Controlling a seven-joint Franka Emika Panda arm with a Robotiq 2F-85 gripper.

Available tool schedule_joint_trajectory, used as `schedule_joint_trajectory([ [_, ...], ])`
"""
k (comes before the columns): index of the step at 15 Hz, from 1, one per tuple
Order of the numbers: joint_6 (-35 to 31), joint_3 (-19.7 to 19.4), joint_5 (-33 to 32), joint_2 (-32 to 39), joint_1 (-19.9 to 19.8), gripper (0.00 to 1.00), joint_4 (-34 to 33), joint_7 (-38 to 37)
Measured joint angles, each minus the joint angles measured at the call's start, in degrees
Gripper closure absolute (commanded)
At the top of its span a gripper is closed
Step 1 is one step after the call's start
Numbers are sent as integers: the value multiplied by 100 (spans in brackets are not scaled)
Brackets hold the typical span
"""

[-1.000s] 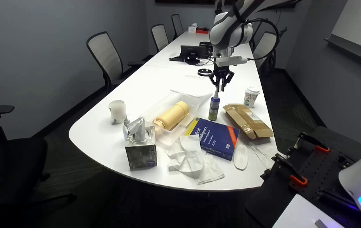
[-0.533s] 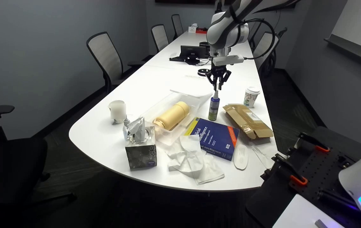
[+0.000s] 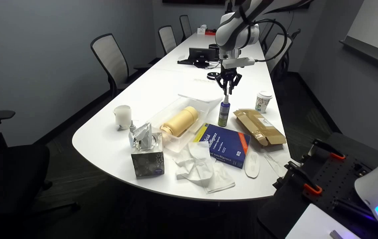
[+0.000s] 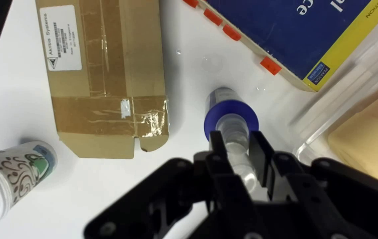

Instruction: Put the clear lid on the blue bottle.

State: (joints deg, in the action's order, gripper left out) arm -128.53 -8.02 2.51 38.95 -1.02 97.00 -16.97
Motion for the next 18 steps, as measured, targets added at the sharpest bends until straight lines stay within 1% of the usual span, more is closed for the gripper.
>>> schedule_joint_trajectory([
  [9, 35, 28, 9, 0, -32, 94, -7, 0],
  [12, 35, 90, 45, 0, -107, 94, -12, 16],
  [18, 35, 224, 236, -4, -294, 94, -16, 331],
])
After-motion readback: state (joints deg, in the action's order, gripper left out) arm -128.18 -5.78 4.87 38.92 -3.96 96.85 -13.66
